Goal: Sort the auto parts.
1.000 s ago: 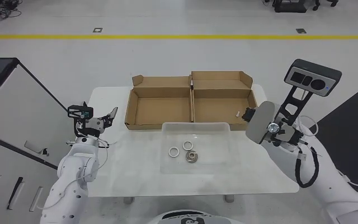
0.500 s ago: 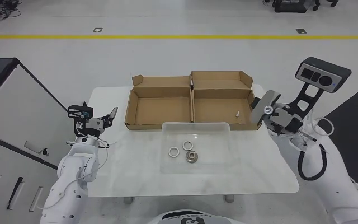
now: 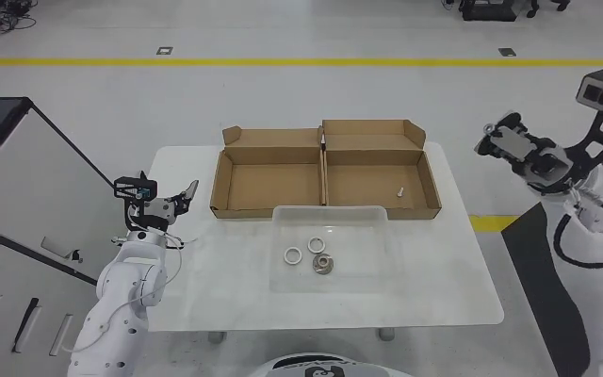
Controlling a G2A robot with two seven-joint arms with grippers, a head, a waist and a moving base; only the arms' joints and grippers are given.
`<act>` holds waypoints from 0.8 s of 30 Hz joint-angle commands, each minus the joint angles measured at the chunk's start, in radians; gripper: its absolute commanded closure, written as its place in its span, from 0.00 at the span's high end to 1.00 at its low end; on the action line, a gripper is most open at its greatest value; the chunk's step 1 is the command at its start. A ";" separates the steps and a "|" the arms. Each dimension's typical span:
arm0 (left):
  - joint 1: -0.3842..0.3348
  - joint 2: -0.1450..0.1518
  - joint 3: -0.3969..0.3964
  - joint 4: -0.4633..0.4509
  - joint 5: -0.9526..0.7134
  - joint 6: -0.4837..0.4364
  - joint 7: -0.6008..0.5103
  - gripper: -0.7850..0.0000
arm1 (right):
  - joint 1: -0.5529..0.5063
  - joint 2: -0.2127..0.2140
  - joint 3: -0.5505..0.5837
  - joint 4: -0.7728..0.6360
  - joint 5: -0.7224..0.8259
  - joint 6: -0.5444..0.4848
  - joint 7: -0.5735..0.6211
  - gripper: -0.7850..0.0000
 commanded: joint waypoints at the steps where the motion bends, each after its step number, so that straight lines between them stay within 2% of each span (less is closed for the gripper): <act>1: 0.000 0.000 0.000 0.000 0.000 0.000 0.000 1.00 | 0.050 0.002 -0.016 0.037 -0.013 0.016 0.016 0.00; 6: 0.000 0.000 0.000 0.000 0.000 0.000 0.000 1.00 | 0.200 0.004 -0.115 0.147 -0.098 0.045 0.045 0.00; 11: 0.000 0.000 0.000 0.000 0.000 0.000 0.000 1.00 | 0.345 0.000 -0.272 0.238 -0.213 0.037 0.037 0.00; 24: 0.000 0.000 0.000 0.000 0.000 0.000 0.000 1.00 | 0.650 0.010 -0.684 0.477 -0.782 -0.049 -0.049 0.00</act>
